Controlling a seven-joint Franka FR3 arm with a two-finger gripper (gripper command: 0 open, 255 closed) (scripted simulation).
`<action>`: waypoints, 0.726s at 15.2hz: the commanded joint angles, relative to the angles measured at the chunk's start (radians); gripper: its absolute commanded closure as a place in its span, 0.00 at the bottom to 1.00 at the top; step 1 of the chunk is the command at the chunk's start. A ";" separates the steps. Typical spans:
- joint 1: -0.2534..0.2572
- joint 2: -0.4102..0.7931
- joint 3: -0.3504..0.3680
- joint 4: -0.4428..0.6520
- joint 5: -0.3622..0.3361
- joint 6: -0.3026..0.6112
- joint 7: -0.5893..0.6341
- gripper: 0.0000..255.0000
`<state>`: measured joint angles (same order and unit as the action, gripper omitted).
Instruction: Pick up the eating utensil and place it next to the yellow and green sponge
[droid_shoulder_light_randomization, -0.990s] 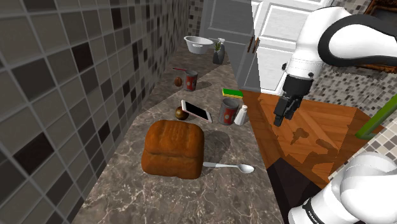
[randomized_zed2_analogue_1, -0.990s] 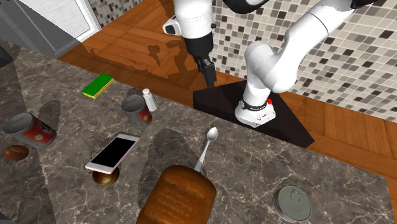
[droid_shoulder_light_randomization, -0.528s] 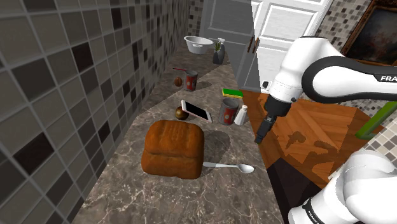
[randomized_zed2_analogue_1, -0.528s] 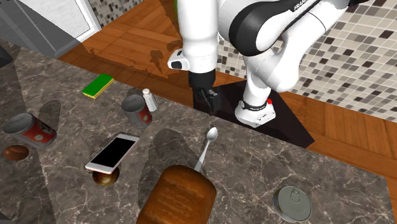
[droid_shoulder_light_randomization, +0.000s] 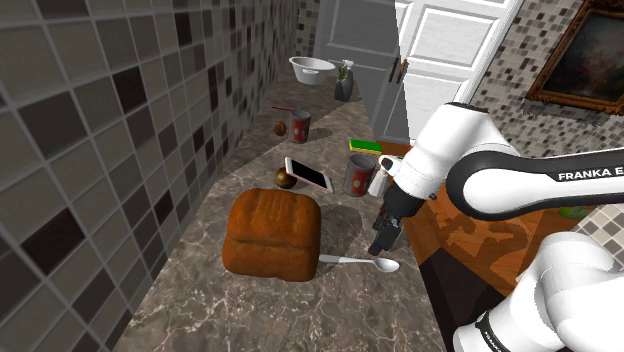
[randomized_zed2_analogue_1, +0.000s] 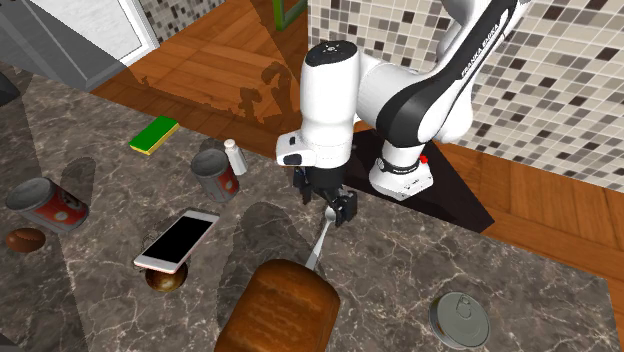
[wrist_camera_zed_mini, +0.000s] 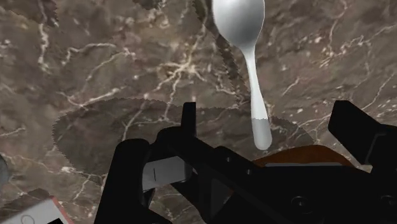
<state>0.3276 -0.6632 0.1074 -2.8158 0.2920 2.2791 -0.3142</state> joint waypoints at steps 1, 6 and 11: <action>0.051 0.059 0.007 -0.024 0.037 0.126 -0.061 0.00; 0.082 0.139 0.014 -0.043 0.071 0.236 -0.090 0.00; 0.097 0.200 0.017 -0.051 0.093 0.307 -0.103 0.00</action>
<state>0.4227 -0.4673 0.1230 -2.8645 0.3825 2.5787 -0.4167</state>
